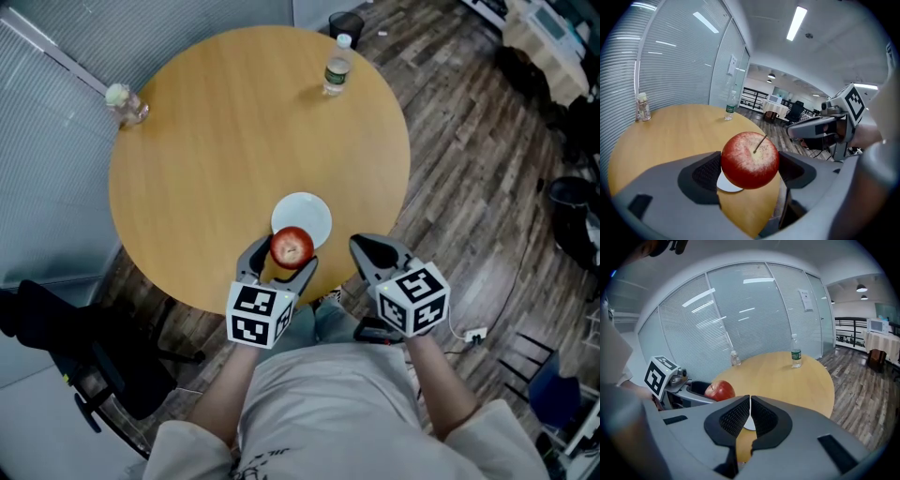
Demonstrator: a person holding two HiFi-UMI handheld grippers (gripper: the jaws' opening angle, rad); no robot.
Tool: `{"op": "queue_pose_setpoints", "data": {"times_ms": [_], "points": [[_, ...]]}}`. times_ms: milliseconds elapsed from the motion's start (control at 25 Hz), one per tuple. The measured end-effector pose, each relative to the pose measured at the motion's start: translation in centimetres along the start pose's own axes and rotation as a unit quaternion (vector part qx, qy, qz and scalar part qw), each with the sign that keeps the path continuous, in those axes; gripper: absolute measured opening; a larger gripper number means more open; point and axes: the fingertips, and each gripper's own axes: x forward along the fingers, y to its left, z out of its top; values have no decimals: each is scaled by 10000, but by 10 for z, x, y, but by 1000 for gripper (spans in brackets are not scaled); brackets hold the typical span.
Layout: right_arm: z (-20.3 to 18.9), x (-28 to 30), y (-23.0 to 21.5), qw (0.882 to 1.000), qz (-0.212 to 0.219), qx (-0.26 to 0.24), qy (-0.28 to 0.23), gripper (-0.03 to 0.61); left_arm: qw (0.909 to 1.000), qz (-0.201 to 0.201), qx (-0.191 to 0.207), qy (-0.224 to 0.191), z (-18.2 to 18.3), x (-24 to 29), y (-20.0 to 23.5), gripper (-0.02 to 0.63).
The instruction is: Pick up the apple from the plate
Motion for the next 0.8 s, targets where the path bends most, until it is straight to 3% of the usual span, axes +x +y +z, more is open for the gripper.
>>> {"op": "queue_pose_setpoints", "data": {"times_ms": [360, 800], "points": [[7, -15, 10, 9997, -132, -149, -103, 32, 9998, -72, -24, -207, 13, -28, -19, 383], [28, -23, 25, 9990, 6, -346, -275, 31, 9991, -161, 99, -367, 25, -41, -40, 383]]}}
